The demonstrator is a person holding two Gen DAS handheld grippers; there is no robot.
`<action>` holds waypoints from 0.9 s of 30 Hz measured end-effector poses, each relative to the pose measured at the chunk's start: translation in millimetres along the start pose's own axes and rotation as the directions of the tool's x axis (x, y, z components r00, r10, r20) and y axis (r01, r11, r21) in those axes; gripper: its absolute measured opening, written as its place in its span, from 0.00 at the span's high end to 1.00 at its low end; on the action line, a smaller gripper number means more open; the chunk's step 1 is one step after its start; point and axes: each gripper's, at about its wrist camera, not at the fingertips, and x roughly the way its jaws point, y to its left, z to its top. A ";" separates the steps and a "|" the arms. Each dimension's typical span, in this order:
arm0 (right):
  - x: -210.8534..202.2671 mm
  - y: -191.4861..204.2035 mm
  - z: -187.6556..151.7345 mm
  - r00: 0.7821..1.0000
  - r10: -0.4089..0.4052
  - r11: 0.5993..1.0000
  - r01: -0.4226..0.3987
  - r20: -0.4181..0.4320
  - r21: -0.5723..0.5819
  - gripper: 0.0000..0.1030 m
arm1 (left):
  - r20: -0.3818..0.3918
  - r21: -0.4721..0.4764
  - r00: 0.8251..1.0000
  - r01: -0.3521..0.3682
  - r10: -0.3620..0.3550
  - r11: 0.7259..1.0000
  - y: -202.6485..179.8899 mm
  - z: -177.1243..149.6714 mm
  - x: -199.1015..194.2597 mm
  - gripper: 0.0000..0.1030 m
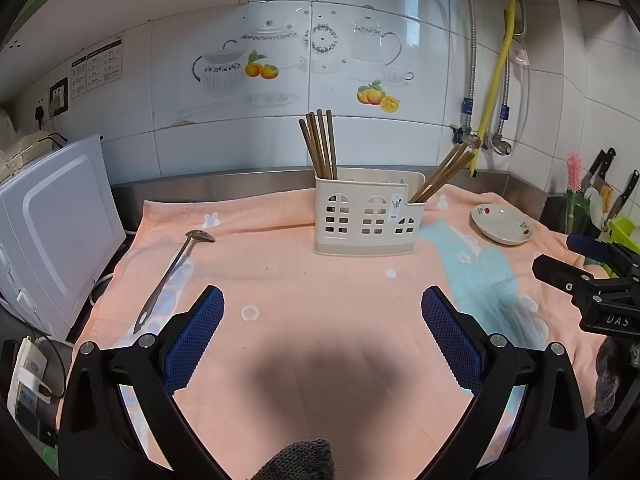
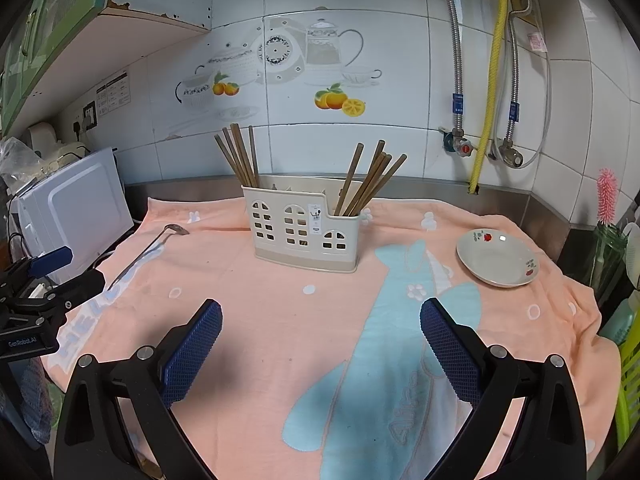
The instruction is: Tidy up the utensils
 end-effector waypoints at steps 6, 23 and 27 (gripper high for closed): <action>1.1 0.0 0.3 1.000 0.003 1.000 -0.003 -0.003 -0.003 0.07 | -0.007 0.000 1.000 -0.001 0.001 1.000 -0.3 -0.6 0.2 0.05; 1.7 2.6 0.1 1.000 0.007 1.000 -0.007 -0.006 -0.008 0.07 | -0.010 -0.003 1.000 0.001 -0.001 1.000 -2.0 -1.5 0.9 0.05; 2.4 2.5 0.1 1.000 0.007 1.000 -0.007 -0.006 -0.007 0.07 | -0.009 -0.006 1.000 0.002 -0.002 1.000 -2.1 -1.8 0.7 0.05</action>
